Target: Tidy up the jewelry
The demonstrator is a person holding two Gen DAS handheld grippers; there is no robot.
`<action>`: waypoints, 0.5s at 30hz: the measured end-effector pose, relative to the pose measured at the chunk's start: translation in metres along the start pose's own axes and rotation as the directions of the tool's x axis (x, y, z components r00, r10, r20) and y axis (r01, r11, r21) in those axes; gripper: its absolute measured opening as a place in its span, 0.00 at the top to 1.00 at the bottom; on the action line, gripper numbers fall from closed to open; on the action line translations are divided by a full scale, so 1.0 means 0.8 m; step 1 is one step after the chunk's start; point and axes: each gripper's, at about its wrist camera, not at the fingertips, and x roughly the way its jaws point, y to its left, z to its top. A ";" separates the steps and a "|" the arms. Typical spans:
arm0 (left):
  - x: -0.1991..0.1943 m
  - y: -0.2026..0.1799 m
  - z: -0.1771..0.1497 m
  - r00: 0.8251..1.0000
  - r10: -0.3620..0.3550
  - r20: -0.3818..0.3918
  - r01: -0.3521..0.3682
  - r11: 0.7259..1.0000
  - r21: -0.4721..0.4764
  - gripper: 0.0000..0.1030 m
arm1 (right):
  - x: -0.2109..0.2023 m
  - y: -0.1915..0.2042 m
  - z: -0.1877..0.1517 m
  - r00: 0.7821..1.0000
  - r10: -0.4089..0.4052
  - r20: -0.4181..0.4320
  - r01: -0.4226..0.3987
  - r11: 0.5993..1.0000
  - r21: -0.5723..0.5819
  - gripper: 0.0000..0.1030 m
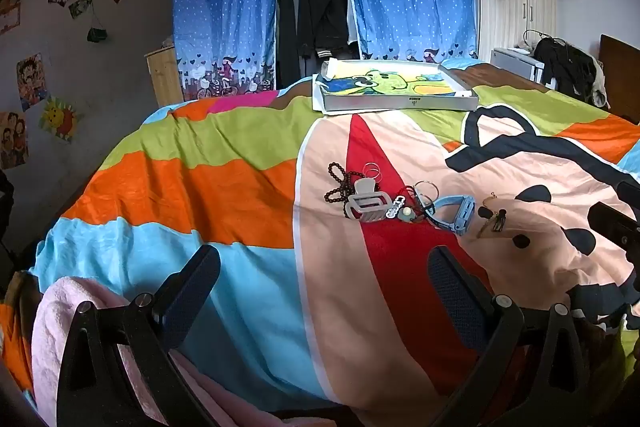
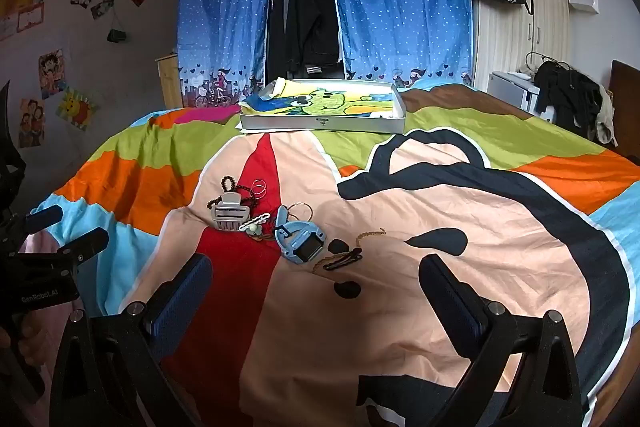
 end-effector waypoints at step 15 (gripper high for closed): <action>-0.001 -0.005 0.000 1.000 0.002 0.002 -0.002 1.000 0.002 0.01 | 0.000 -0.002 0.000 1.000 0.000 0.000 0.000 1.000 0.003 0.00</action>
